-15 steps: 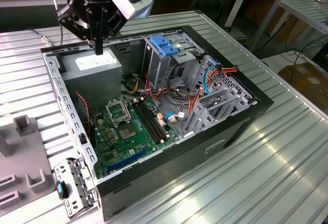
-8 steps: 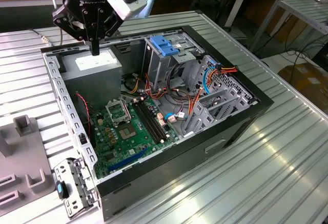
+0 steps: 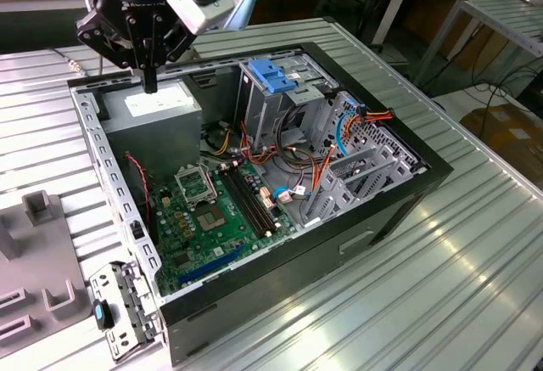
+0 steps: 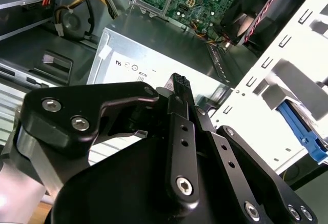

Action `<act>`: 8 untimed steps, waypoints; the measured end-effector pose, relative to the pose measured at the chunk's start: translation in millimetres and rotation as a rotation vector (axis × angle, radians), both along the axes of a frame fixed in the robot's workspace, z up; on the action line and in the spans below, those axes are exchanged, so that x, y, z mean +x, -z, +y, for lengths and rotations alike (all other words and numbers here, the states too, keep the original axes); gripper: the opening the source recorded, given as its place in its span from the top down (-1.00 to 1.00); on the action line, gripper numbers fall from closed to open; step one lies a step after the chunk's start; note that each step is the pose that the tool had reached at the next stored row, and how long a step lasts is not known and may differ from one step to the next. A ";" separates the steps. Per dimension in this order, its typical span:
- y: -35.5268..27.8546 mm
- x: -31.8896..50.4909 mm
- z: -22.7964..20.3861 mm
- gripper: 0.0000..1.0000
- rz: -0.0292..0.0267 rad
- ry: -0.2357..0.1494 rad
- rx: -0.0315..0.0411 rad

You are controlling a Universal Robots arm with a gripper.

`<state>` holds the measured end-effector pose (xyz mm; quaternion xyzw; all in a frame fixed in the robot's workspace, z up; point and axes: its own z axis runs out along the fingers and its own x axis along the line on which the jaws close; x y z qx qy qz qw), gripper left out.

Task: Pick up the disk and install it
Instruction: 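Reach for the disk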

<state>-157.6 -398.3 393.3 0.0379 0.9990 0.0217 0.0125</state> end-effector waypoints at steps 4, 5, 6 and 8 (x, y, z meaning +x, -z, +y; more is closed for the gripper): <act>0.0 -3.6 0.1 0.79 0.0000 0.000 0.0000; 0.0 -5.0 0.1 0.79 0.0000 0.000 0.0000; 0.0 -6.0 0.1 0.79 0.0000 0.000 0.0000; 0.0 -8.6 0.2 0.79 0.0001 0.000 0.0000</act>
